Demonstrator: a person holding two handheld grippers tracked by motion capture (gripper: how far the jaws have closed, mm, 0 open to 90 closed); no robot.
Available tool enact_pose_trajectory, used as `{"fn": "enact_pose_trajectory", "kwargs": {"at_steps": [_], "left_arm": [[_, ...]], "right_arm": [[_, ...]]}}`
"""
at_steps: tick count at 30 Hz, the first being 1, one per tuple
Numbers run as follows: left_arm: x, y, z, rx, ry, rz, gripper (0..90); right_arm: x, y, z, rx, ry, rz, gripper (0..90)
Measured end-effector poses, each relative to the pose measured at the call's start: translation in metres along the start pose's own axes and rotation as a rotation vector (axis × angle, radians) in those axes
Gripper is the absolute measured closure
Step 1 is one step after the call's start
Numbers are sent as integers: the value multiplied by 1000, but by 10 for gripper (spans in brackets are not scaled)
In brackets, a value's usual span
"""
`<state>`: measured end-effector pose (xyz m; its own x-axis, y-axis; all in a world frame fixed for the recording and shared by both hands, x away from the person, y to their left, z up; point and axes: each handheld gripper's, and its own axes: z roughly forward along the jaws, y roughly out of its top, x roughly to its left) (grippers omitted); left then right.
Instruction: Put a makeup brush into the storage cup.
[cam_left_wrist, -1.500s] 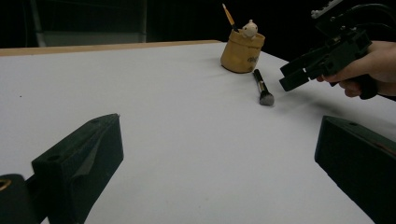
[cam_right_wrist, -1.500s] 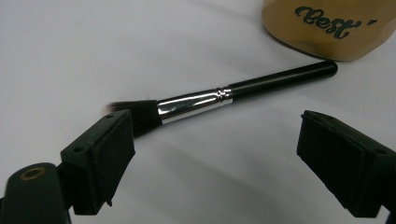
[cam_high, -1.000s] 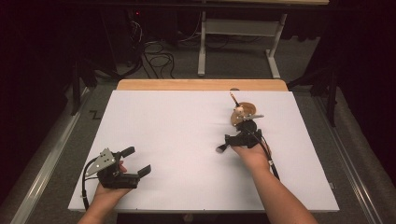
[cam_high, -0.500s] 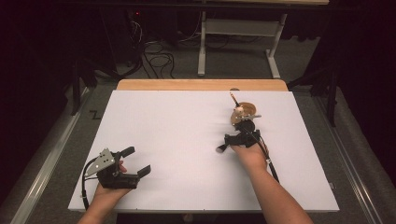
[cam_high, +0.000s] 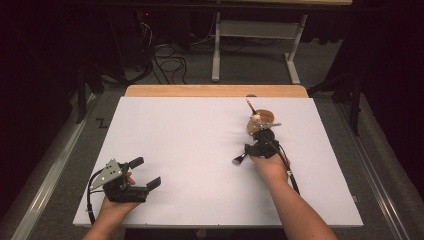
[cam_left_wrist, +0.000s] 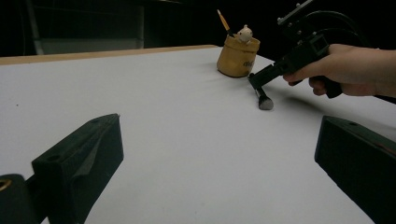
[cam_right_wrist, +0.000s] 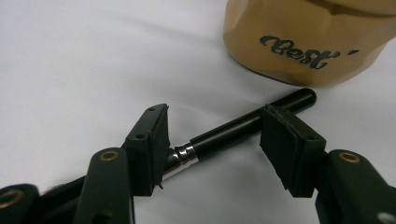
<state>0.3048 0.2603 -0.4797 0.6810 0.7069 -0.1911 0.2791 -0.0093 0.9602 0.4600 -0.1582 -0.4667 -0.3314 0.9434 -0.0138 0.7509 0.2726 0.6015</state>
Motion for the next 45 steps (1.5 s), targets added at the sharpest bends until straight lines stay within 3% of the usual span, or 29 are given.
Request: {"fn": "enact_pose_trajectory", "kwargs": {"at_steps": [18, 27, 36, 42, 45], "left_arm": [[-1, 0, 1, -1, -3, -2, 20], [-1, 0, 1, -1, -4, -4, 20], [-1, 0, 1, -1, -2, -5, 20], [0, 0, 1, 0, -2, -5, 20], [-1, 0, 1, -2, -3, -5, 20]], "right_arm": [[-4, -7, -9, 19, 2, 3, 580], [-5, -9, -9, 25, -8, -11, 541], [-5, -9, -13, 25, -16, -23, 655], [-6, -9, -14, 29, -18, -30, 649], [-7, -10, -11, 44, -21, -16, 539]]}}
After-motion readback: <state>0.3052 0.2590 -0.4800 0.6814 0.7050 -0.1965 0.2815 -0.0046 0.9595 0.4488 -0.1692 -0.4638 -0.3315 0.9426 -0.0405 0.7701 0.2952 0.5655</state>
